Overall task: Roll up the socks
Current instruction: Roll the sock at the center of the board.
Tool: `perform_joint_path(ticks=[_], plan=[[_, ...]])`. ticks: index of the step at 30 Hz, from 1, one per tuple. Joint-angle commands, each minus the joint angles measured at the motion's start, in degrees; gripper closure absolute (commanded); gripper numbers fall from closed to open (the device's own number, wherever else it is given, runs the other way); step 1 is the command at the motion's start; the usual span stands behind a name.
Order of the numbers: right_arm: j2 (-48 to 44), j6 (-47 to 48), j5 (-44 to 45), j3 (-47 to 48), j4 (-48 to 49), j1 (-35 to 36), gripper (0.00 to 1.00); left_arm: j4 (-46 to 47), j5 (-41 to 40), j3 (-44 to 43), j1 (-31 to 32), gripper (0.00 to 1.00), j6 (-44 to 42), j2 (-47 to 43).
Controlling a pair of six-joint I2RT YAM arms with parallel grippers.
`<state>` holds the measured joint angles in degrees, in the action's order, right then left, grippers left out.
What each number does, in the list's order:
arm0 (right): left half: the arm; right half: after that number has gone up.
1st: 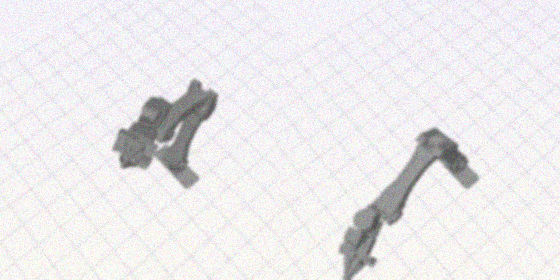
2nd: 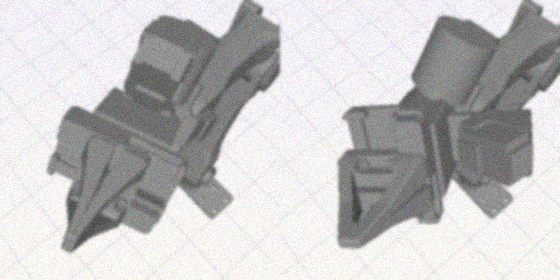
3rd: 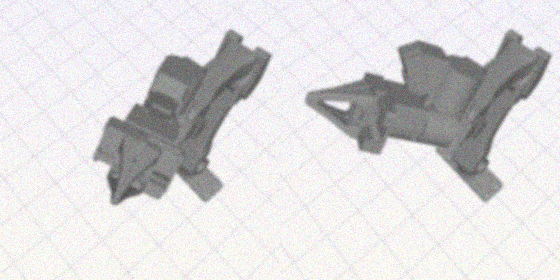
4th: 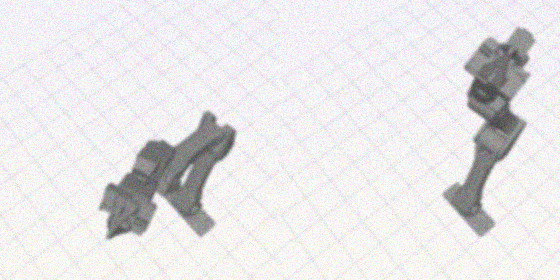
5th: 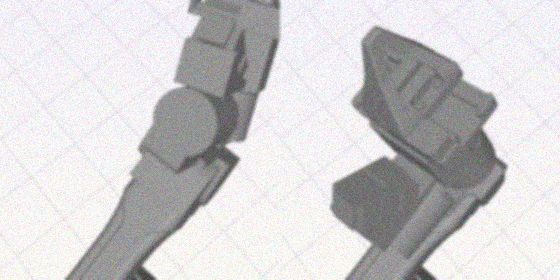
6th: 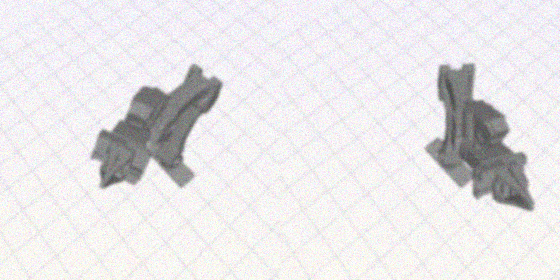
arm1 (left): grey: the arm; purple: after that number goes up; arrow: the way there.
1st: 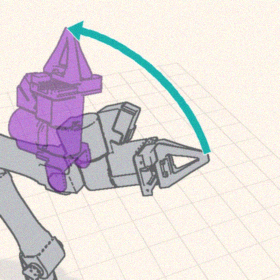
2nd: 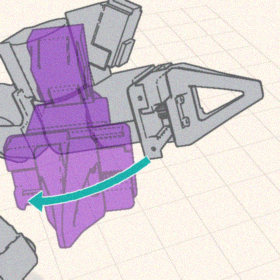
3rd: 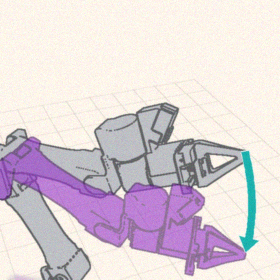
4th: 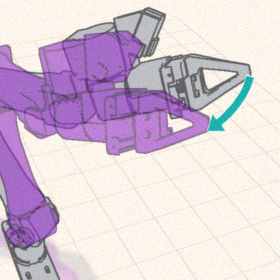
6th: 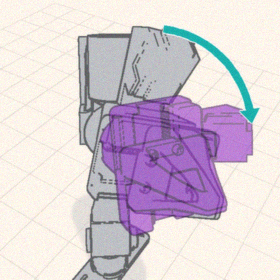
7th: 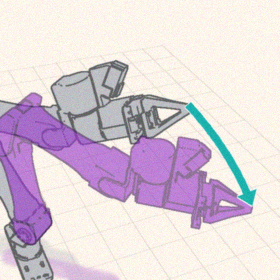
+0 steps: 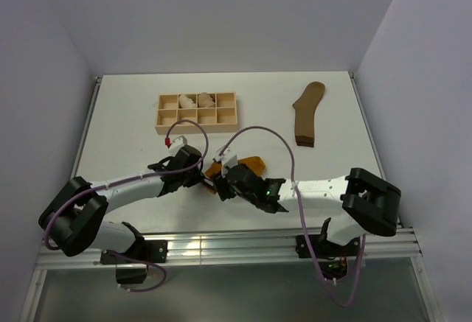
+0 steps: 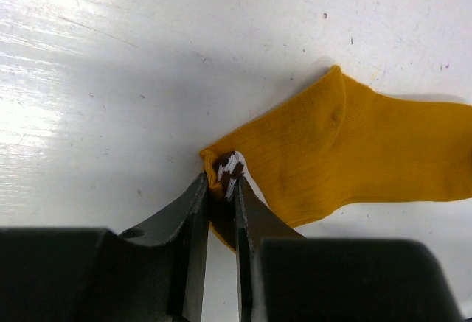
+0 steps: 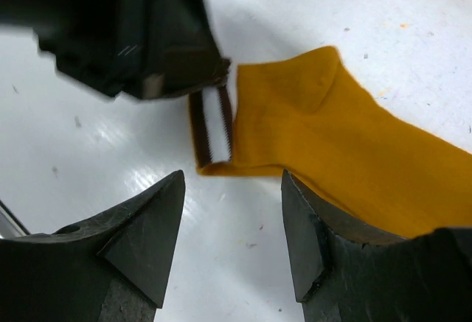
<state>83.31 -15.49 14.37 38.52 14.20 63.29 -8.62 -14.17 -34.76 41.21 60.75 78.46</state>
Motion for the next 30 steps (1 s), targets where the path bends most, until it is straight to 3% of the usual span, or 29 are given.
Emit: perform_joint_path(ticks=[1,11,25,30], plan=[[2.46,9.41,12.78,0.50,3.02,5.86,0.38,-3.15,-1.04,-2.06,-0.25,0.96,-2.83,0.03],[15.02,20.22,21.74,4.98,10.67,15.19,0.37,-2.72,2.31,-2.50,-1.31,0.95,-5.20,0.21],[24.88,29.02,26.59,9.99,14.55,16.96,0.39,-2.63,4.42,-3.03,-1.22,0.94,-6.43,0.91],[26.90,28.41,26.15,10.26,14.37,16.78,0.49,-2.45,5.03,-2.94,-1.31,0.94,-6.61,0.73]])
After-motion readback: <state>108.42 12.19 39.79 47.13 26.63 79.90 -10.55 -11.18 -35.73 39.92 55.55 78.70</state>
